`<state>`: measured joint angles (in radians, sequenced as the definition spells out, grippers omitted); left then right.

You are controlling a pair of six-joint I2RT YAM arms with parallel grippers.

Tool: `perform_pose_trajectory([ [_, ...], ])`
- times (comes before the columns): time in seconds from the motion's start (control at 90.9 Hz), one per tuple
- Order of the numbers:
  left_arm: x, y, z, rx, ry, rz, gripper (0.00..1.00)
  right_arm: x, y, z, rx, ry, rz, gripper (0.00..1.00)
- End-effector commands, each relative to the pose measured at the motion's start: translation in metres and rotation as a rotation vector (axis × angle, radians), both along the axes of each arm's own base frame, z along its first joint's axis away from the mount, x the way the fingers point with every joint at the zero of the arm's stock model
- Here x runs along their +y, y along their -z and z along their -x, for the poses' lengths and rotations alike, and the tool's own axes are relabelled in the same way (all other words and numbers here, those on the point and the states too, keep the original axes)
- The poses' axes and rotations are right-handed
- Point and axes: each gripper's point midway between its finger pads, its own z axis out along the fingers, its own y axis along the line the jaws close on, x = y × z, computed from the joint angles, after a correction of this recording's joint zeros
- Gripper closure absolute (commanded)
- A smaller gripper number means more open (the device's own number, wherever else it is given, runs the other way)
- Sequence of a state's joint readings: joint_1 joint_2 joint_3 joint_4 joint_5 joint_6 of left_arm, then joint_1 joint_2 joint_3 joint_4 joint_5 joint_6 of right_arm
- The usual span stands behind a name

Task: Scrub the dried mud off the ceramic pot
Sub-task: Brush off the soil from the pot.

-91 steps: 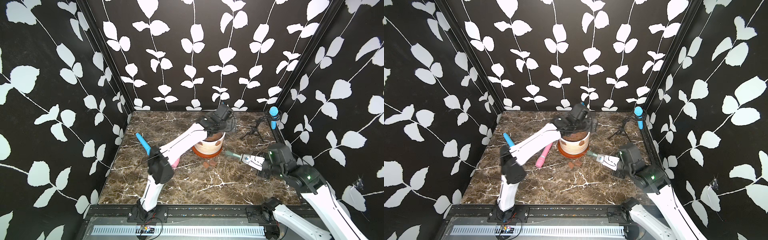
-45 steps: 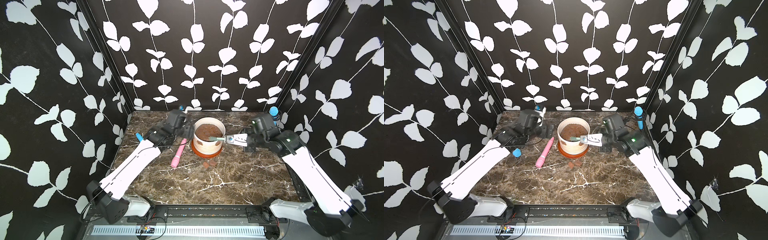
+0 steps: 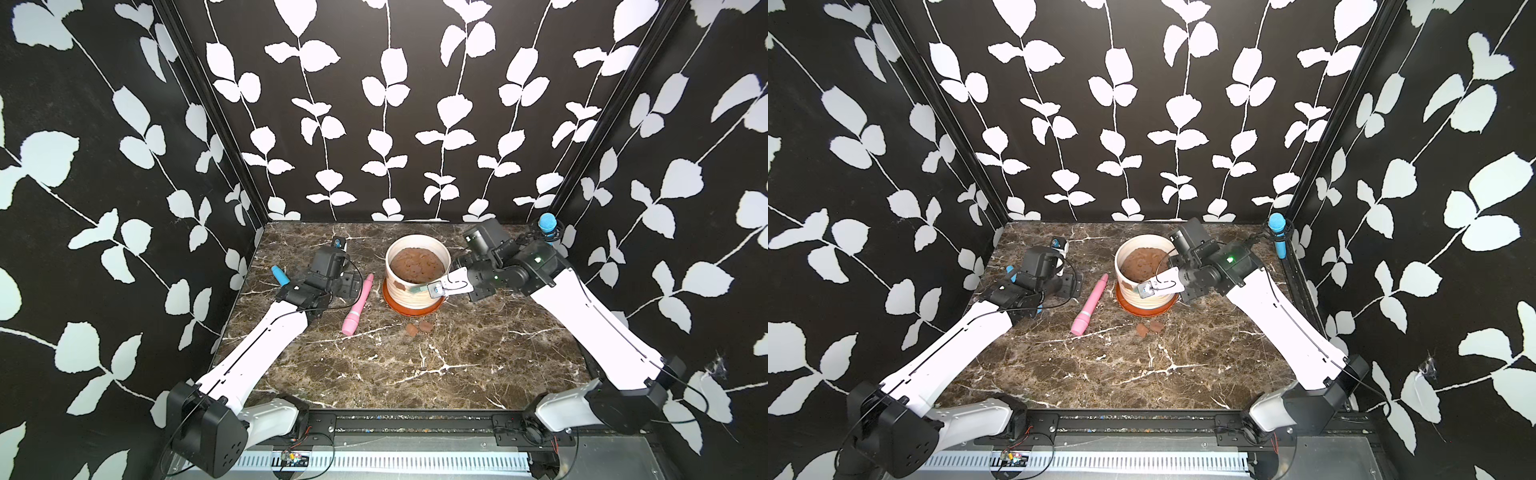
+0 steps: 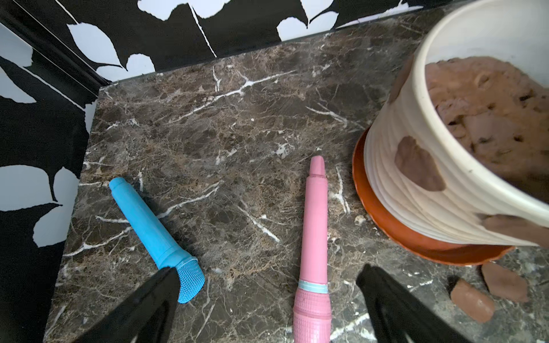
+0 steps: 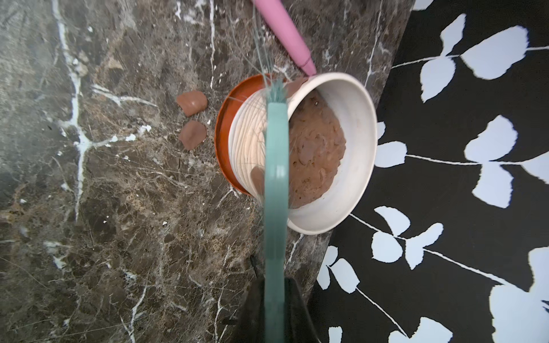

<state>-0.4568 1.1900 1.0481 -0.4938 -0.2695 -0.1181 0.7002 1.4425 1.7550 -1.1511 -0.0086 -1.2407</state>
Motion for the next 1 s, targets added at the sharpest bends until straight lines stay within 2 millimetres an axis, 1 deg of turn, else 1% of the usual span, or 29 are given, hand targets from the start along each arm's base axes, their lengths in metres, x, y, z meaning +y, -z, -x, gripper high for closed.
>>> perform_pose_trajectory([
  [0.0, -0.002, -0.01, 0.002, -0.044, 0.019, 0.03, 0.01, 0.0, -0.025, 0.01, -0.024, -0.025, -0.041, 1.0],
  [0.088, -0.007, -0.01, 0.002, -0.038, 0.037, 0.046, 0.01, -0.001, -0.027, -0.001, -0.086, -0.025, -0.017, 1.0],
  [0.209, -0.008, -0.006, 0.002, -0.027, 0.044, 0.048, 0.02, 0.002, -0.022, -0.016, -0.124, -0.027, 0.033, 1.0],
  [0.352, -0.01, -0.01, 0.004, -0.026, 0.061, 0.054, 0.02, 0.001, -0.008, -0.021, -0.119, -0.043, 0.082, 1.0],
  [0.418, -0.009, -0.011, 0.006, -0.032, 0.057, 0.052, 0.01, 0.003, -0.007, -0.021, -0.119, -0.039, 0.064, 1.0],
  [0.517, -0.01, -0.011, 0.008, -0.039, 0.07, 0.063, 0.01, 0.005, -0.015, -0.007, -0.079, -0.034, 0.007, 1.0],
  [0.583, -0.018, -0.014, 0.011, -0.039, 0.115, 0.082, 0.02, 0.002, -0.019, 0.007, -0.047, -0.016, -0.031, 1.0],
  [0.638, -0.023, -0.016, 0.014, -0.041, 0.153, 0.096, 0.01, -0.002, -0.017, 0.018, -0.024, 0.006, -0.049, 1.0],
  [0.748, -0.029, -0.018, 0.018, -0.056, 0.198, 0.117, 0.02, -0.018, 0.002, 0.04, 0.028, 0.059, -0.063, 1.0],
  [0.847, -0.032, -0.022, 0.019, -0.074, 0.211, 0.136, 0.01, -0.026, 0.028, 0.056, 0.079, 0.096, -0.087, 1.0],
  [0.935, -0.035, -0.019, 0.019, -0.068, 0.218, 0.145, 0.02, -0.028, 0.044, 0.06, 0.09, 0.124, -0.112, 1.0],
  [0.957, -0.035, -0.019, 0.018, -0.066, 0.219, 0.149, 0.01, -0.027, 0.045, 0.06, 0.09, 0.131, -0.123, 1.0],
  [0.99, -0.038, -0.018, 0.018, -0.064, 0.226, 0.159, 0.01, -0.025, 0.042, 0.059, 0.083, 0.145, -0.155, 1.0],
])
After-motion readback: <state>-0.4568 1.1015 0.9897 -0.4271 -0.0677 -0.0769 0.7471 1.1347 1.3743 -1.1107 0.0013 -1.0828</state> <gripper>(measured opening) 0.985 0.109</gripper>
